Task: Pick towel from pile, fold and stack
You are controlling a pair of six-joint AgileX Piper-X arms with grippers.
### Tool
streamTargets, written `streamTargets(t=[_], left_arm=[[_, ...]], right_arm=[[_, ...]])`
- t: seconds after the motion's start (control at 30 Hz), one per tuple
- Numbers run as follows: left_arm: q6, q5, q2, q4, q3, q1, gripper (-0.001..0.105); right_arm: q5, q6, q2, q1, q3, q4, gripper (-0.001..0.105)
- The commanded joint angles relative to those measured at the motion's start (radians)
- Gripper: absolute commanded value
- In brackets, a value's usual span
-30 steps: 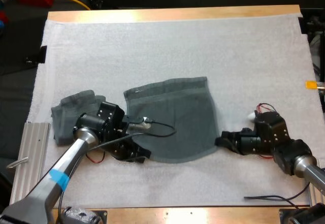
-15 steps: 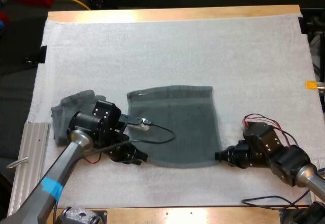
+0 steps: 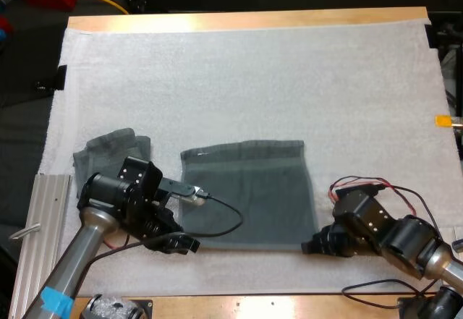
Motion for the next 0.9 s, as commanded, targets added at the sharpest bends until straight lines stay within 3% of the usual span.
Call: streamTargets(t=[0.0,0.23,0.47,0.6,0.87], left_arm=[[0.016,-0.006,-0.014,0.037,-0.008,-0.005,0.000],[0.027,-0.006,-0.021,0.025,-0.006,-0.005,0.000],[0.025,0.013,0.060,-0.012,-0.006,-0.001,0.000],[0.009,0.087,0.139,-0.073,-0.006,-0.001,0.000],[-0.073,0.091,0.222,-0.211,-0.006,0.009,0.000]], right_arm=[[0.023,0.006,-0.006,0.017,-0.011,0.042,0.001],[0.062,0.105,-0.006,0.041,-0.014,0.038,0.001],[0.049,0.249,0.013,0.001,-0.014,-0.098,0.001],[-0.008,0.304,0.053,-0.082,-0.014,-0.161,0.001],[-0.161,0.362,0.156,-0.241,-0.014,-0.297,0.001]])
